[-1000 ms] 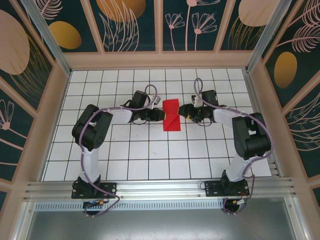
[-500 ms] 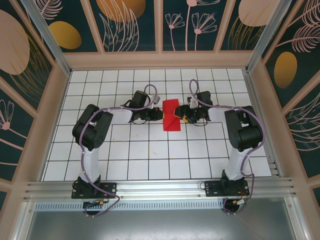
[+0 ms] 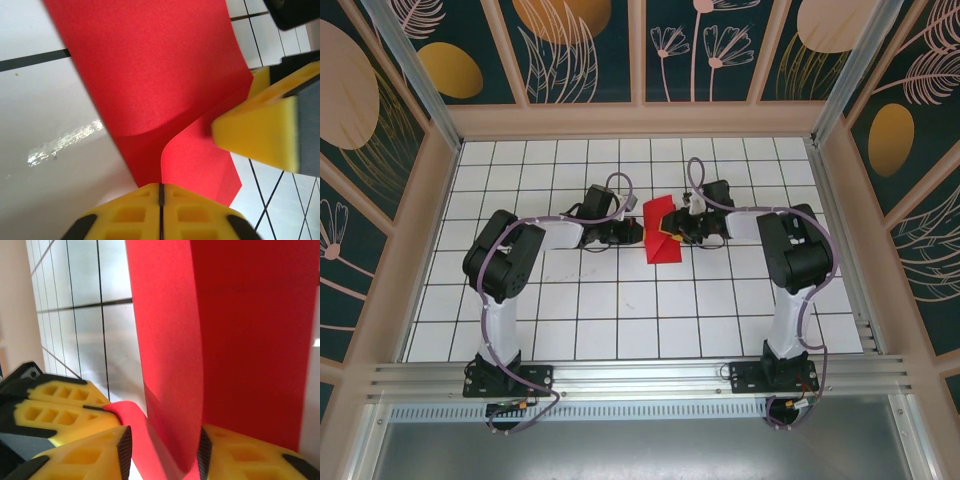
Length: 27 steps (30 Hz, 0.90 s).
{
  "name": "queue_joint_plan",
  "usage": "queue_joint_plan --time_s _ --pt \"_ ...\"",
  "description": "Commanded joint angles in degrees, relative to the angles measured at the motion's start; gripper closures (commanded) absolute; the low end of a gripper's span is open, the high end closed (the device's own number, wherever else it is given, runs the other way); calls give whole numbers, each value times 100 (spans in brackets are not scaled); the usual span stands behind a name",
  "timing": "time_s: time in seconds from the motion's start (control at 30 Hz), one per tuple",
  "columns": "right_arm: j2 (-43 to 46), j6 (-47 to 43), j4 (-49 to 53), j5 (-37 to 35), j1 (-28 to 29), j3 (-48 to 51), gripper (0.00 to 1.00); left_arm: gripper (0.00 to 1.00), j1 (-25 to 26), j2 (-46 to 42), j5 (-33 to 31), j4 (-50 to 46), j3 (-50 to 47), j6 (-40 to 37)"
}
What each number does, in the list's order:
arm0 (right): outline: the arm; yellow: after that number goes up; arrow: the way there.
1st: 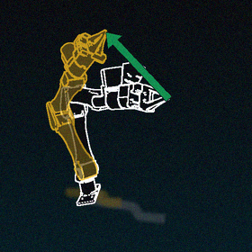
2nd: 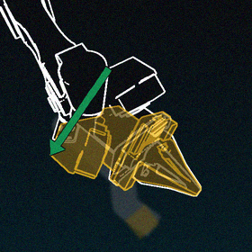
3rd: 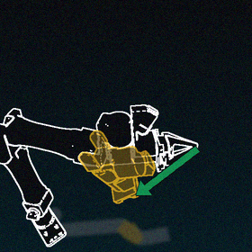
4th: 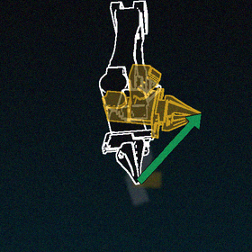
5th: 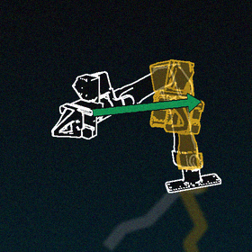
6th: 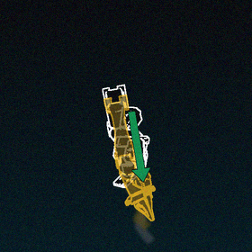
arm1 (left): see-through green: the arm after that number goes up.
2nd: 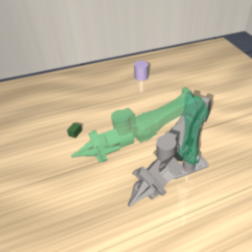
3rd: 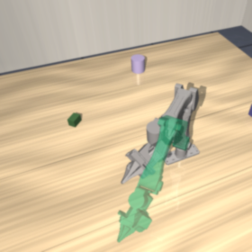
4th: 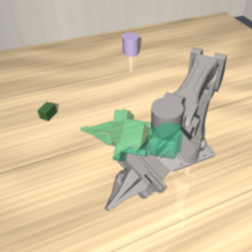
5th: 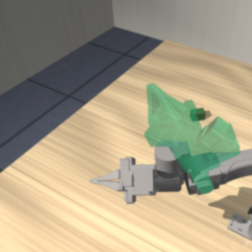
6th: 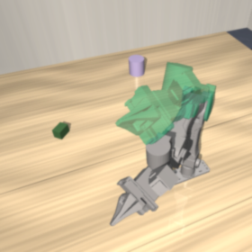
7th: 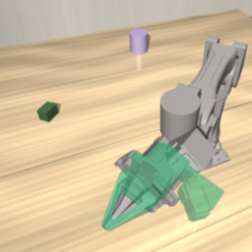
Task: Fold a paper plane with a square sheet of paper (fold left side to right side)
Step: Turn over the paper at the center of the table.
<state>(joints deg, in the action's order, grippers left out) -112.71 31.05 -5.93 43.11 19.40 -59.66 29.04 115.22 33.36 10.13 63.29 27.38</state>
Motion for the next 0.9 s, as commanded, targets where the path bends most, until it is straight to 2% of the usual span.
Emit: queue_joint_plan --time_s 0.0,0.03,0.1,0.2,0.3,0.4,0.6,0.87 --pt "25 43 -259 230 10 -120 79 75 -29 -358 -103 101 -99 39" --pt "100 42 -297 234 -18 -82 87 66 -68 -472 -112 154 -171 86" --pt "333 19 -433 317 -136 42 96 50 -170 -797 -126 317 -370 240" --pt "884 -25 -897 634 -354 382 100 24 -364 -1509 -117 695 -729 642" --pt "1506 243 -1670 1177 -615 730 100 4 -460 -2338 -146 951 -1159 1018" --pt "2011 585 -2213 1604 -772 789 100 2 -460 -2845 171 1207 -1228 1394" --pt "2580 938 -2368 1960 -685 263 100 2 -460 -3241 1124 2410 -1272 2376" --pt "2671 949 -2075 1877 -56 -488 99 2 -292 -3150 1756 3536 -1258 3017"
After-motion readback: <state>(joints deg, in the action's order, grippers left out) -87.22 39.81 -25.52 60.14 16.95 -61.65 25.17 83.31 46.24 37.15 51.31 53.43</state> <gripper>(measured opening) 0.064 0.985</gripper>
